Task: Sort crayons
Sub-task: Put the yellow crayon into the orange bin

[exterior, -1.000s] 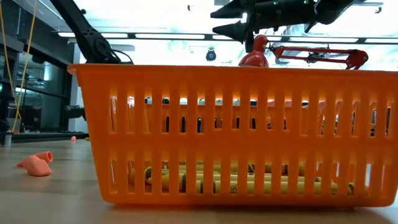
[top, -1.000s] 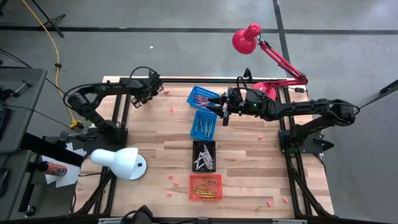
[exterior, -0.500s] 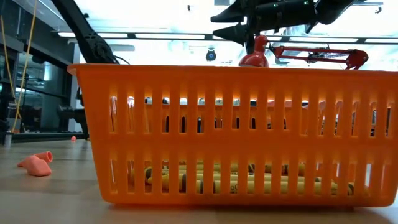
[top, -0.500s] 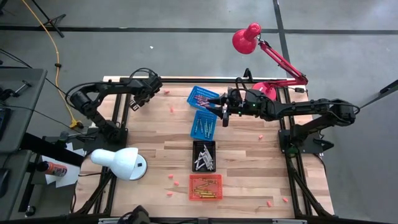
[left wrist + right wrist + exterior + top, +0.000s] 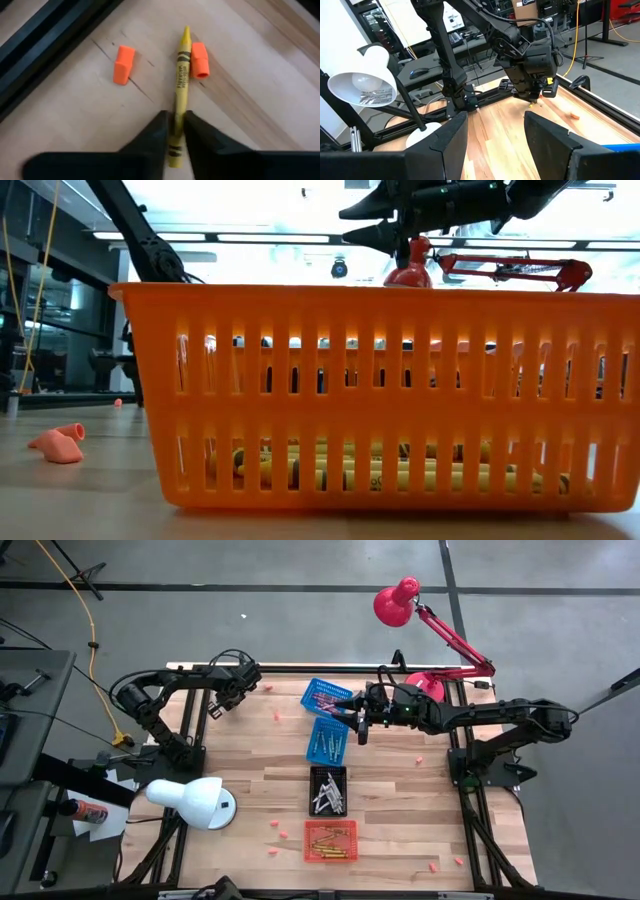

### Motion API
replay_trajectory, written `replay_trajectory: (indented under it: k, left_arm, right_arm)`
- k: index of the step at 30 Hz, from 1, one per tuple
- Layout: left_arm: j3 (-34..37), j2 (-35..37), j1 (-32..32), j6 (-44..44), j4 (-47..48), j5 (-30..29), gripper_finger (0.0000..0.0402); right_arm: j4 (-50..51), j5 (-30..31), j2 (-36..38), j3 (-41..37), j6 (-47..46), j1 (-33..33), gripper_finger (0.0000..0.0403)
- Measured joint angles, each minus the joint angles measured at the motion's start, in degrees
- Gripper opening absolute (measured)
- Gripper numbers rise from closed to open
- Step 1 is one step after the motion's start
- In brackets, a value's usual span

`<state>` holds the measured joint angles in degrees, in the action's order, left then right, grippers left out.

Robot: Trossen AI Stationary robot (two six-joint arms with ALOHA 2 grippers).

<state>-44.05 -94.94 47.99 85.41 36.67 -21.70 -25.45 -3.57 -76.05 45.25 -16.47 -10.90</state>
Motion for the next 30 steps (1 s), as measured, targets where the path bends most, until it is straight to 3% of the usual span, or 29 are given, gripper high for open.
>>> replay_trajectory:
  k: [3,10,18,24,30]
  left_arm:
    - [0.11,1.42,0.0,-1.13,-0.27,0.29,0.0011]
    - [0.36,7.14,-1.4,-7.81,-0.82,0.96,0.0005]
    - [0.35,19.88,-14.36,-19.44,-5.03,-4.32,0.0002]
    - [0.28,28.34,-27.27,-45.16,-22.43,-1.65,0.0001]
    - [0.09,32.37,-37.78,-77.02,-42.32,15.15,0.0001]
  right_arm:
    - [0.09,-0.02,0.0,0.0,0.0,0.0,0.0188]
    - [0.87,-0.07,0.0,0.0,1.53,0.0,0.0188]
    - [0.64,-0.09,2.05,0.02,4.85,-0.93,0.0188]
    - [1.09,-0.08,5.6,0.02,-0.15,-5.18,0.0188]
    - [0.78,-3.19,8.48,0.02,-4.07,-8.23,0.0188]
